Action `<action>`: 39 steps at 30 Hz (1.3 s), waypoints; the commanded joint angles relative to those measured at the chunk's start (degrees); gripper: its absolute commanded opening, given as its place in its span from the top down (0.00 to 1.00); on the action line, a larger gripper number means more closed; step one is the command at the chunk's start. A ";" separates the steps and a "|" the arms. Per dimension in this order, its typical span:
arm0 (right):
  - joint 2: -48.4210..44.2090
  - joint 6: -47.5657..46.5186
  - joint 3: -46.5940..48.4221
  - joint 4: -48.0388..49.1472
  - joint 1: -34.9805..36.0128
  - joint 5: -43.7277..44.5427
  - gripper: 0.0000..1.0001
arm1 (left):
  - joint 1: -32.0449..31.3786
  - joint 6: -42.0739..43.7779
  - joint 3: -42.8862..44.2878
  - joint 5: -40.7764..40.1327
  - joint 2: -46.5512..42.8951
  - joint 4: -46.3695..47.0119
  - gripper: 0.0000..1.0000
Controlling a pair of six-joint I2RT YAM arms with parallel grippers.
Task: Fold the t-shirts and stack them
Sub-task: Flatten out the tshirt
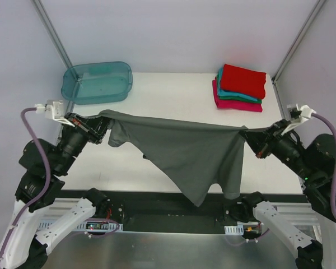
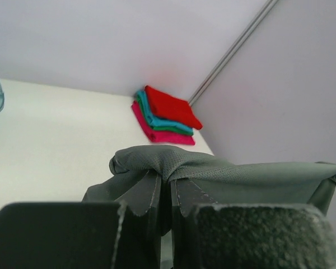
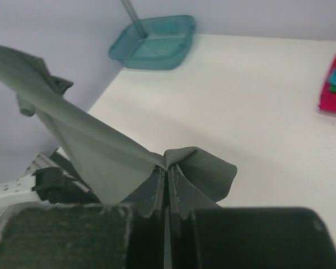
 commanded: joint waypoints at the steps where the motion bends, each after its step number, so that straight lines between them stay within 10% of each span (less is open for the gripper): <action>1: 7.69 -1.15 -1.85 -2.33 -0.12 17.51 0.99 | 0.21 -0.14 -3.69 -3.77 4.70 -1.53 1.00; 8: 42.01 -4.48 -2.84 5.73 -6.17 26.89 0.97 | 11.24 -3.66 -8.63 -7.42 33.49 -10.41 0.85; 10: 54.33 -5.12 2.41 9.35 -7.15 30.09 0.99 | 18.82 -3.05 -5.13 3.39 45.70 -11.02 0.58; 14: 70.36 -4.85 20.24 0.68 -7.15 38.46 0.16 | 21.84 -2.25 4.73 5.46 57.62 -17.00 0.01; 16: 71.26 -4.94 22.48 -1.01 -6.62 39.35 0.04 | 21.84 -2.60 4.21 2.13 55.88 -16.83 0.01; 30: 30.43 11.57 -21.60 5.14 -6.09 41.38 0.04 | 22.10 -6.30 -14.86 11.95 49.18 -4.62 0.02; 39: 8.88 20.45 -39.20 8.03 -6.01 31.71 0.04 | 22.98 -7.79 -14.87 16.53 60.26 0.66 0.36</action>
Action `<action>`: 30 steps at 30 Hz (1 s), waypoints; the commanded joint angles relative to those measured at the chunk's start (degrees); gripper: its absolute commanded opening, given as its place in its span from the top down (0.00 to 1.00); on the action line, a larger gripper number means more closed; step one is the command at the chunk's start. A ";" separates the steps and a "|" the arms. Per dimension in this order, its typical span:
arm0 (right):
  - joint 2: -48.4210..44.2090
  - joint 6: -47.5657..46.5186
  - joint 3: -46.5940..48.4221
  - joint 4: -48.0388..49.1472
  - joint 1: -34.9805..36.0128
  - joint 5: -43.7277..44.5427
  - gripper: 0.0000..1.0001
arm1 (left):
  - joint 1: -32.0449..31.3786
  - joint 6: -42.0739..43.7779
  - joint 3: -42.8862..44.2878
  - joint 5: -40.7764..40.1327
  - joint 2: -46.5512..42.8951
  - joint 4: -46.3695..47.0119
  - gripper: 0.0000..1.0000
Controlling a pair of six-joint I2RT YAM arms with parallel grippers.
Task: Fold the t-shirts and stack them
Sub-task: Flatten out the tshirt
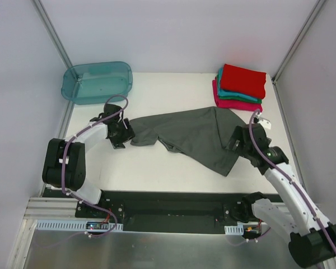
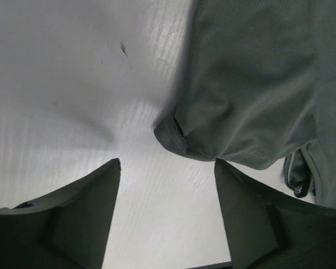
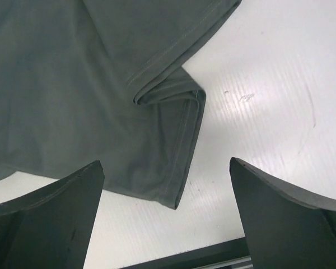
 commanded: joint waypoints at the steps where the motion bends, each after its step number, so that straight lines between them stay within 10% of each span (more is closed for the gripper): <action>1: -8.55 7.15 -5.31 2.66 -0.08 -4.95 0.04 | 0.77 -0.80 0.28 3.68 3.50 3.50 0.41; 12: -12.35 9.88 -9.02 2.31 0.00 -5.48 0.04 | 0.77 -0.53 -0.07 6.49 8.42 6.14 0.63; 17: -10.33 10.32 -8.93 -0.05 0.00 -6.45 0.04 | 0.77 -0.18 -0.16 8.43 8.87 6.84 1.00; 30: 1.08 14.52 -5.68 -13.85 9.83 -8.12 0.02 | 0.86 -6.68 -10.96 -9.31 -14.66 1.76 1.00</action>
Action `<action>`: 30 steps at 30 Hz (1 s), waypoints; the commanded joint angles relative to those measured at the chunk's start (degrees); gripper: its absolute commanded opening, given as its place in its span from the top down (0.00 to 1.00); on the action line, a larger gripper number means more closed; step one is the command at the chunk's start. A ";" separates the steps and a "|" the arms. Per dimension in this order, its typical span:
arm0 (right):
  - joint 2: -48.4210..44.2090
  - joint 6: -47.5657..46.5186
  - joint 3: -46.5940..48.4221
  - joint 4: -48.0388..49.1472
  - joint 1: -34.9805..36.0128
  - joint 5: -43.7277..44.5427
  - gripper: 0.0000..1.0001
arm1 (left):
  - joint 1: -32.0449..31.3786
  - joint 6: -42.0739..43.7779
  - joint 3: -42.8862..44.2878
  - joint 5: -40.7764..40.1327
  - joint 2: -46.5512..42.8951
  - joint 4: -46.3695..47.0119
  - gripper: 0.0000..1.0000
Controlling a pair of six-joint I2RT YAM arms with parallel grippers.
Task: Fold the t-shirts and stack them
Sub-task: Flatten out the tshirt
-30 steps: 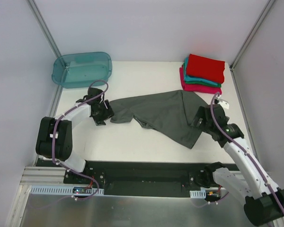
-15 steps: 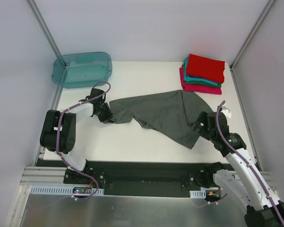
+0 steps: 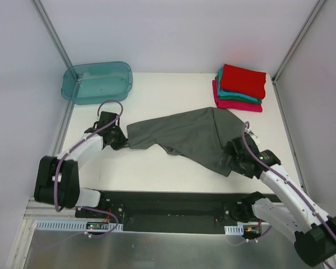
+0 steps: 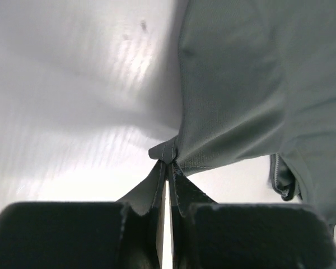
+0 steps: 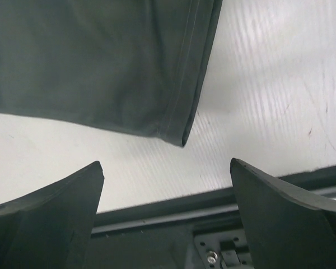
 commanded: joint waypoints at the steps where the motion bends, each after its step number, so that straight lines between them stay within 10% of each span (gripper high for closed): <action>1: 7.34 5.09 2.76 -6.25 6.48 0.76 0.02 | 0.51 -4.08 -4.56 -10.96 -11.79 -5.33 1.00; 11: 9.91 12.56 -3.12 1.99 8.16 0.32 0.15 | 0.42 -5.93 -13.10 -14.93 -26.22 -5.43 1.00; 30: 15.97 17.23 -7.52 12.74 8.07 -1.01 0.33 | -2.21 -5.93 -13.62 -17.56 -27.20 -5.25 1.00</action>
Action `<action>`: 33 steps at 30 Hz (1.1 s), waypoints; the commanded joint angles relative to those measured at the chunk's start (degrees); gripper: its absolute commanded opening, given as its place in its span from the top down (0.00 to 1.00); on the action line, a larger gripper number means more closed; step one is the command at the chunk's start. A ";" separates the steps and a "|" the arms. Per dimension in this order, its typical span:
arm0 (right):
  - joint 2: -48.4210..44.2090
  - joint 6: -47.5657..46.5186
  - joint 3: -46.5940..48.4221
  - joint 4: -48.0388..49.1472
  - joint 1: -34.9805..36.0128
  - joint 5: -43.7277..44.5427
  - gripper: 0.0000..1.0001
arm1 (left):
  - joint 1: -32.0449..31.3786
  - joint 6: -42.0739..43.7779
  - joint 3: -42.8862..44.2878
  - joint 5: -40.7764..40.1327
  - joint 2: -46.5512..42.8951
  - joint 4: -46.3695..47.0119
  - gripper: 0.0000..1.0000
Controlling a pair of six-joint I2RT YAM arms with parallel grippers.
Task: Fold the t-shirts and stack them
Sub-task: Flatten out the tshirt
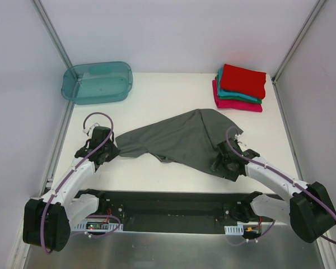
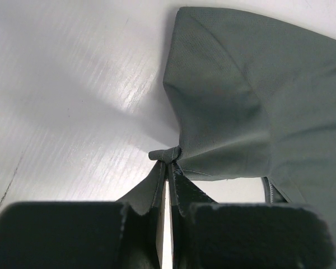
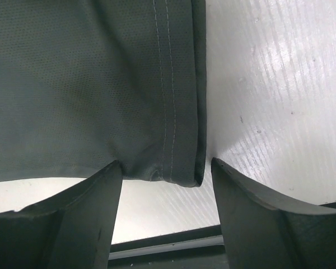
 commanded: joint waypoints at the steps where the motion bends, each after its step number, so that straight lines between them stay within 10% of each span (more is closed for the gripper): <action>1: -0.55 2.78 -0.53 -0.71 0.27 1.09 0.34 | -0.73 -0.79 -0.27 -2.46 -0.40 -0.22 1.00; 20: -4.68 5.15 -5.01 0.78 -0.35 -0.21 0.71 | -0.82 -1.23 -0.27 -3.17 0.39 -0.14 1.00; 33: -6.62 4.10 -3.17 -5.97 -0.26 -1.01 0.63 | -0.82 -1.32 -0.36 -2.82 0.39 -0.14 1.00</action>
